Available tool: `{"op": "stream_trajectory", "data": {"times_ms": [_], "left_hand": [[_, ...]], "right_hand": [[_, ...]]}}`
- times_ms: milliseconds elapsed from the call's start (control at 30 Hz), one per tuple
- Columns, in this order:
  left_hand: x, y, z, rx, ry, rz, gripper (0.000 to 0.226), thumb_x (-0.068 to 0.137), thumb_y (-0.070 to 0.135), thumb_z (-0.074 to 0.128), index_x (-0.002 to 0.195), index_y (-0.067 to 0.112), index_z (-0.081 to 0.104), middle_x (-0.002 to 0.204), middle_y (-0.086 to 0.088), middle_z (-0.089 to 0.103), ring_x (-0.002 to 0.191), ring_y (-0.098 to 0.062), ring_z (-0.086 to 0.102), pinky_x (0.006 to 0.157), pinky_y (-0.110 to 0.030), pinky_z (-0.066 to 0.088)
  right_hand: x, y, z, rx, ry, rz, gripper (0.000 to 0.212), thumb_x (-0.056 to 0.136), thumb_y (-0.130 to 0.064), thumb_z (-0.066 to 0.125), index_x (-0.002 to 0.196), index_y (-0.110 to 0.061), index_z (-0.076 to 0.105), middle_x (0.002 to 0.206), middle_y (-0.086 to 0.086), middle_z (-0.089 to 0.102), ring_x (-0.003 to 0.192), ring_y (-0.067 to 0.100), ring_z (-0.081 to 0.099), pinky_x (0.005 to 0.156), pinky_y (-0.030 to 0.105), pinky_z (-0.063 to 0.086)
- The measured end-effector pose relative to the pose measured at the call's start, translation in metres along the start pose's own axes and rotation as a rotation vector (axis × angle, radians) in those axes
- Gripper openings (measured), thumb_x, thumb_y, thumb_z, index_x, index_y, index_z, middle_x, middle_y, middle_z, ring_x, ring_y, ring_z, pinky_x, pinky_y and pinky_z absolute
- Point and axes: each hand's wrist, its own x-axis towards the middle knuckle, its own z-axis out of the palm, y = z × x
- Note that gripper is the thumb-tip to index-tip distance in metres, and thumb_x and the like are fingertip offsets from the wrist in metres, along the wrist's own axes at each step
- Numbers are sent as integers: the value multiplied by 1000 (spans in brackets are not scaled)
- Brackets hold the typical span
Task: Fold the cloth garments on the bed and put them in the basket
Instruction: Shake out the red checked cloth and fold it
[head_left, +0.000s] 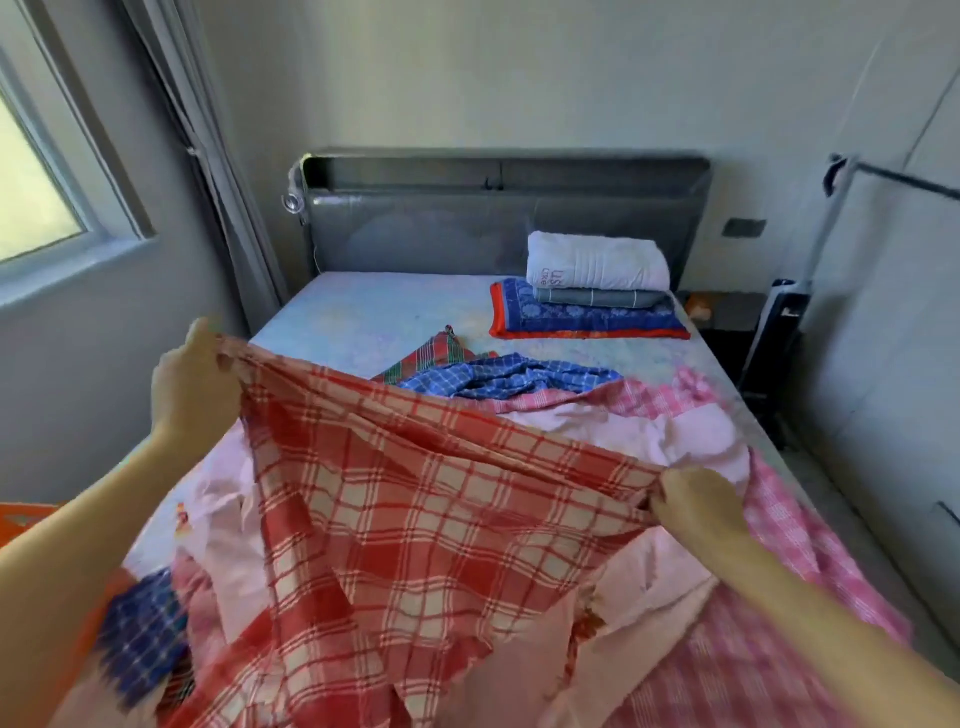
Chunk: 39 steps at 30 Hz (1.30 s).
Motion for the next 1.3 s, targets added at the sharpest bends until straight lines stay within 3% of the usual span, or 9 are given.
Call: {"op": "stream_trajectory", "data": {"times_ms": [233, 367, 567, 700, 833, 933, 1033, 1100, 1300], "left_hand": [[57, 30, -64, -87, 107, -10, 20, 86, 0, 46, 105, -2, 51, 98, -35, 59, 91, -50, 53, 71, -46, 41], [77, 46, -74, -167, 159, -22, 20, 85, 1, 49, 105, -1, 51, 95, -33, 61, 91, -48, 55, 73, -48, 43], [90, 48, -74, -184, 111, -17, 19, 83, 4, 49, 101, 0, 52, 91, -30, 62, 82, -45, 58, 67, -44, 46], [85, 54, -66, -150, 88, 8, 17, 83, 1, 51, 100, -3, 49, 90, -34, 60, 83, -49, 57, 65, -43, 41], [77, 51, -55, -140, 37, -28, 17, 82, 0, 53, 99, -3, 50, 93, -36, 59, 86, -51, 56, 71, -48, 45], [71, 44, -45, -123, -3, -57, 21, 81, 0, 55, 101, -3, 51, 96, -37, 59, 89, -52, 56, 76, -50, 47], [64, 40, -38, -96, -34, -57, 25, 80, -1, 56, 105, -4, 50, 98, -39, 58, 92, -53, 55, 79, -50, 47], [60, 38, -35, -82, -63, -51, 27, 80, -2, 54, 107, -5, 49, 98, -38, 57, 92, -52, 55, 77, -49, 46], [55, 28, -32, -56, -79, -72, 26, 80, -5, 51, 106, -7, 48, 100, -38, 55, 93, -52, 53, 77, -50, 46]], "right_hand": [[1, 20, -141, 347, 493, 45, 33, 83, -15, 52, 51, -10, 47, 54, 14, 52, 55, 34, 49, 48, 29, 24], [8, 24, -224, 634, 785, 231, 19, 88, -6, 54, 82, 7, 67, 75, 26, 66, 75, 41, 62, 58, 31, 31], [0, 30, -235, 225, 397, 86, 21, 83, -3, 48, 81, -8, 68, 80, 6, 68, 80, 26, 64, 62, 30, 42], [-22, 23, -226, -4, 210, 7, 23, 75, -4, 49, 55, -17, 49, 59, -2, 50, 54, 15, 46, 49, 24, 35], [-36, 20, -204, 151, -5, 5, 28, 67, -4, 49, 44, -14, 36, 44, -1, 38, 42, 14, 39, 41, 22, 29], [-50, 20, -187, 320, -150, 15, 25, 66, -1, 47, 41, -9, 48, 34, -3, 46, 41, 14, 52, 44, 21, 43], [-60, 17, -167, 395, -324, 3, 19, 66, 7, 48, 64, 6, 66, 44, 0, 54, 42, 12, 57, 46, 20, 49], [-64, 16, -149, 403, -416, -37, 23, 68, 10, 53, 60, -5, 68, 45, -7, 57, 45, 8, 59, 49, 19, 51], [-70, 11, -111, 532, -384, -30, 34, 77, -2, 64, 47, -16, 60, 47, -1, 62, 47, 9, 64, 49, 17, 50]]}}
